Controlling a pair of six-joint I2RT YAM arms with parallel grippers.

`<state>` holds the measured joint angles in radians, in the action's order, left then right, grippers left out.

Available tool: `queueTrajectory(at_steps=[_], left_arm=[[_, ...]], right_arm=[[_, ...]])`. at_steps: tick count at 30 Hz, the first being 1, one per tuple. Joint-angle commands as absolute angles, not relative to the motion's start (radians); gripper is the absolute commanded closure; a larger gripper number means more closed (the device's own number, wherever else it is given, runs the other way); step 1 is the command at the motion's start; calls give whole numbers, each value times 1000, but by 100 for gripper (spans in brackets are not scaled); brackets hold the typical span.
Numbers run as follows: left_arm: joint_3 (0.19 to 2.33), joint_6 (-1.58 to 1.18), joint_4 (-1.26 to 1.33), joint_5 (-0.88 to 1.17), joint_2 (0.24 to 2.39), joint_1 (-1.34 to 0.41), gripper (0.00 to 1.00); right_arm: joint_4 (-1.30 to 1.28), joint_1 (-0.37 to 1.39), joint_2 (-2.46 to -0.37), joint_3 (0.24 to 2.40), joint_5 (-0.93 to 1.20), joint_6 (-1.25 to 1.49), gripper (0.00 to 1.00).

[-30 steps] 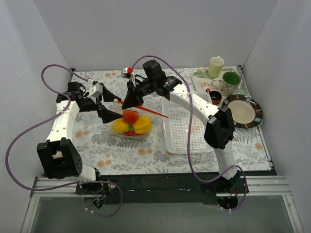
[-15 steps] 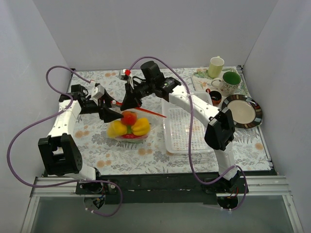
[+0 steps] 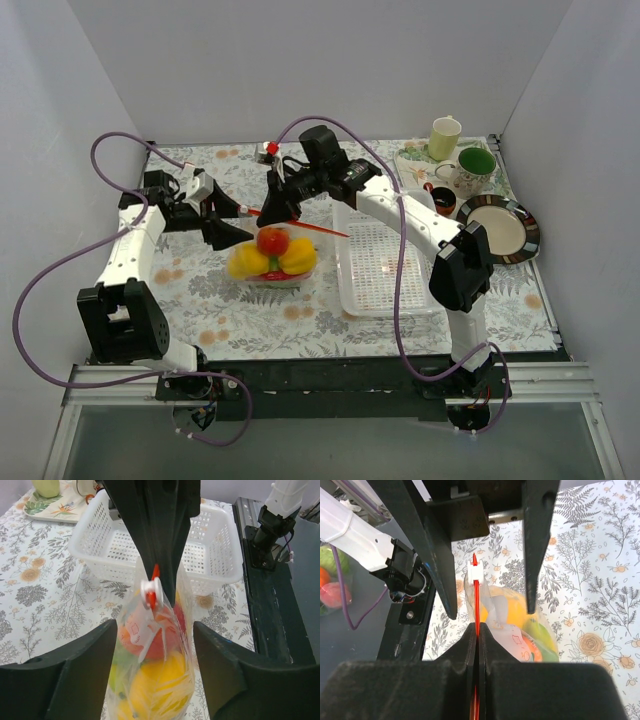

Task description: Open the zip-top bag and remove the fake food

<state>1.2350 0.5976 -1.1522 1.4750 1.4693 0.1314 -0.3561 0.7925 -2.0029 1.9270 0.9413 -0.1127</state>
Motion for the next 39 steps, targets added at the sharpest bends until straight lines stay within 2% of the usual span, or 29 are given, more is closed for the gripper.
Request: queueTrajectory(at_steps=[1,4,8,11,12,14,17,18,21,22,25,39], left_arm=[[1296,650,-1206,1787,1474,135,34],[1296,679,-1229,1790,1477,133,35],[1281,681,-1224,1764,1471,135,48],[1273,670,-1198,1755,1465,135,73],[1276,667,-1193,1755,1463,135,90],[1292,667,-1192,1744,1463,135,100],[1308,666,-1193,1730,1463,135,100],[1312,666,-1193,1729,1463,137,100],[1307,676,-1200,1717,1463,137,100],[1305,683,-1204,1715,1463,137,100],[1296,699,-1226,1713,1462,137,100],[1299,707,-1256,1717,1459,135,100]], right_arm=[[-318,796,-1948,1924,969,-120,99],[-313,799,-1951,1924,971,-115,99],[-311,798,-1947,1919,969,-114,99],[-311,799,-1942,1911,971,-114,99],[-311,799,-1941,1907,968,-114,99],[-313,799,-1936,1893,965,-117,99],[-328,799,-1919,1872,951,-135,98],[-339,799,-1908,1868,942,-144,93],[-351,799,-1885,1861,911,-158,66],[-348,802,-1878,1861,905,-158,53],[-302,811,-1858,1858,865,-150,43],[-213,847,-1957,1967,827,-110,49]])
